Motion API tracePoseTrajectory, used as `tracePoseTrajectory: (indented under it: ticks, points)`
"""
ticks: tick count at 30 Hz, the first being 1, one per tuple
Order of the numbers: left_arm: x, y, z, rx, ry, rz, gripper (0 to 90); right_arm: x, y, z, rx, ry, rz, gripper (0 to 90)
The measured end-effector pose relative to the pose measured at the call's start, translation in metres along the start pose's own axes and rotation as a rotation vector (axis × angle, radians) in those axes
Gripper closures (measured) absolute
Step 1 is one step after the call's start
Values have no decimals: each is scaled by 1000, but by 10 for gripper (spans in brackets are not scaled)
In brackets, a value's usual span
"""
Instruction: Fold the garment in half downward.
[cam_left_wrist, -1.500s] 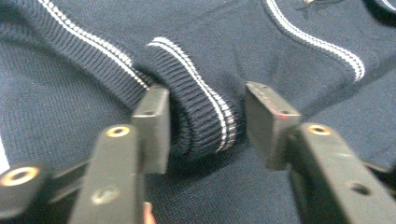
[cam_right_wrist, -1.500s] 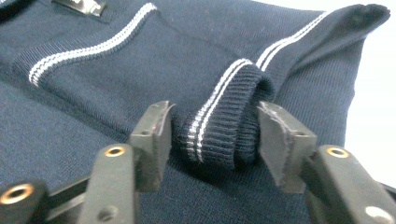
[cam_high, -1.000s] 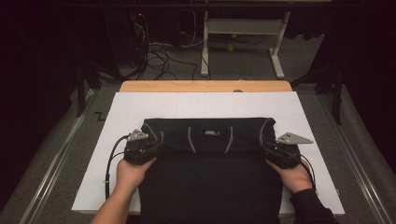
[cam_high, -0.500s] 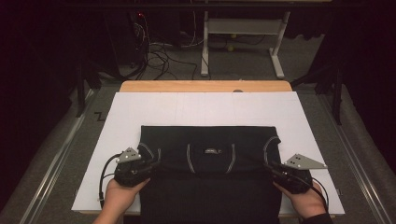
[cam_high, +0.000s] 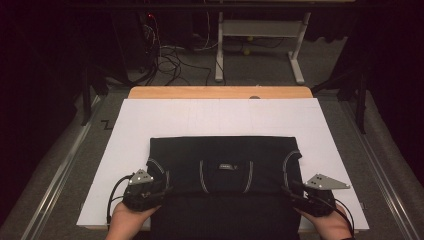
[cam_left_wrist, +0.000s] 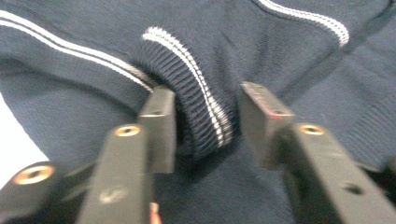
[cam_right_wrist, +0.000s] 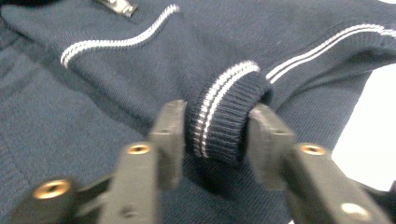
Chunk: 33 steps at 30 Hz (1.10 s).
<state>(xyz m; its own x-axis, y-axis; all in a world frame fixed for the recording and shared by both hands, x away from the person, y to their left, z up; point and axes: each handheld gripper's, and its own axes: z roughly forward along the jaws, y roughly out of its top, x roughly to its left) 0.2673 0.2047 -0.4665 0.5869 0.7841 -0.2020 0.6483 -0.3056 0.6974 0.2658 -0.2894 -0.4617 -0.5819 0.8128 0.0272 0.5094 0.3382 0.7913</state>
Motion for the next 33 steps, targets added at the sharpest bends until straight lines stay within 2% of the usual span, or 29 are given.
tracePoseTrajectory:
  ticks: [4,8,10,14,17,20,23,28,30,33]
  points:
    - [1,5,-6,-60,34,-3,317,-2,3,-4,-45,-4,21,403]
    - [3,16,-8,-96,1,-6,254,-3,9,-3,-87,-3,20,321]
    - [3,22,-7,-103,-13,6,226,-3,18,1,-99,-1,15,282]
    - [-1,41,-3,-124,-33,44,209,-4,30,8,-99,-3,2,245]
    - [-3,56,5,-123,-31,55,192,-3,43,18,-88,4,-20,215]
    - [-4,68,15,-113,-31,62,183,-1,53,26,-86,13,-27,210]
    - [-5,81,28,-86,-37,49,146,2,62,36,-72,21,-35,207]
    - [-9,98,47,-22,-43,48,147,4,74,52,-45,23,-45,216]
    - [-10,103,54,0,-55,34,155,4,76,57,-31,22,-39,228]
    - [-13,108,65,42,-47,42,218,2,78,65,-8,27,-26,269]
